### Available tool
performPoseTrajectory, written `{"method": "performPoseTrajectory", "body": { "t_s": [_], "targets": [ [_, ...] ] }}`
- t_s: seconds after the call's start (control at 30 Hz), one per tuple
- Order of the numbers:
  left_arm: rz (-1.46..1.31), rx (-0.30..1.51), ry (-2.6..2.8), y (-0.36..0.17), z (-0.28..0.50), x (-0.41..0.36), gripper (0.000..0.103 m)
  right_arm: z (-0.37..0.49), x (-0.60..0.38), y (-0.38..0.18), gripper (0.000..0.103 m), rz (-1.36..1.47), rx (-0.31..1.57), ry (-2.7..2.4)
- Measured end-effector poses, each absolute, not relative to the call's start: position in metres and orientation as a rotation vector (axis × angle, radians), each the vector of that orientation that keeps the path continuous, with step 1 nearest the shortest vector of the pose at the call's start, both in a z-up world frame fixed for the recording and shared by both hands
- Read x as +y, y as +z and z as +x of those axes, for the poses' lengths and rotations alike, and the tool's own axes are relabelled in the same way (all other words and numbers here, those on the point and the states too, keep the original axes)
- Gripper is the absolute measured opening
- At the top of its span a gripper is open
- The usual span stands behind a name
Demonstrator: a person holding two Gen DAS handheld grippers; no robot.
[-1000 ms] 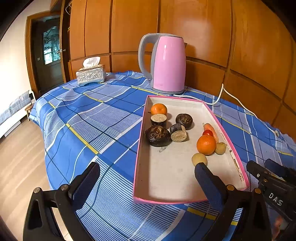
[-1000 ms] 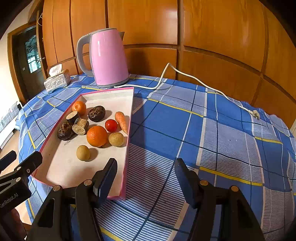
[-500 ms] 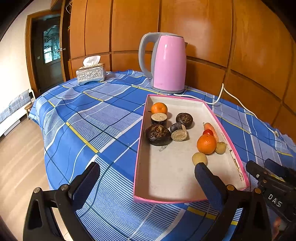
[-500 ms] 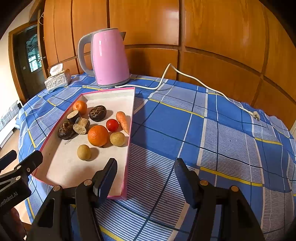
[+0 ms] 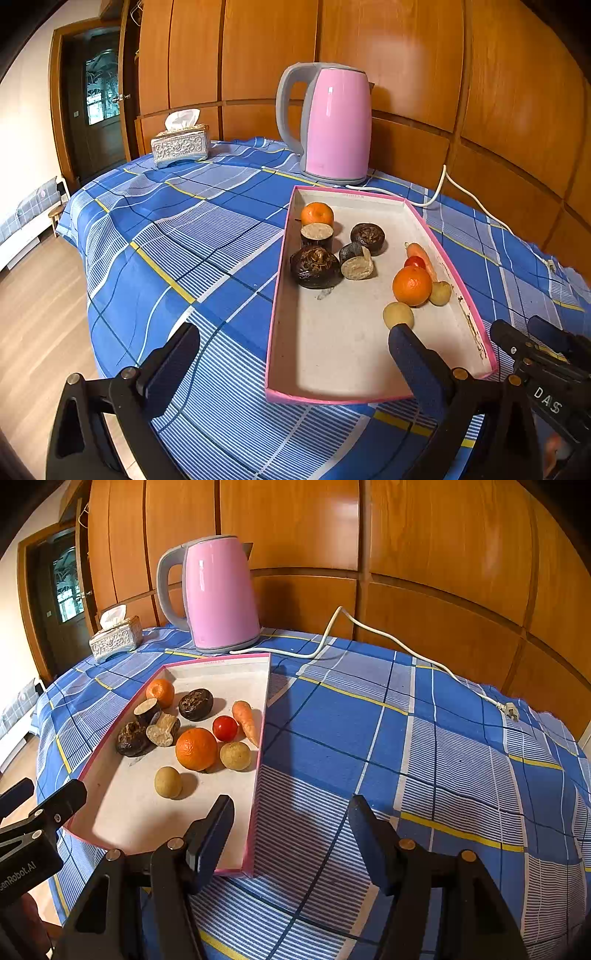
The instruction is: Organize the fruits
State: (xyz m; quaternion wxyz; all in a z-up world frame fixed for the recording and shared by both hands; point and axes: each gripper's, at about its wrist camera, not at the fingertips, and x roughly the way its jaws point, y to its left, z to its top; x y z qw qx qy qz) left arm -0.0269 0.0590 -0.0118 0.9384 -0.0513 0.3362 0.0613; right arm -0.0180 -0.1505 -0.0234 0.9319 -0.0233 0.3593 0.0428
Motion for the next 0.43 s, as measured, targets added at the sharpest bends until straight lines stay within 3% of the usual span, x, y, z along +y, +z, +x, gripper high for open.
{"method": "performPoseTrajectory", "body": {
  "t_s": [0.43],
  "targets": [
    [-0.102,0.674,0.093,-0.0096,-0.0284,0.0579,0.103,-0.0176,-0.153,-0.0243,0.065,-0.042,0.734,0.085]
  ]
}}
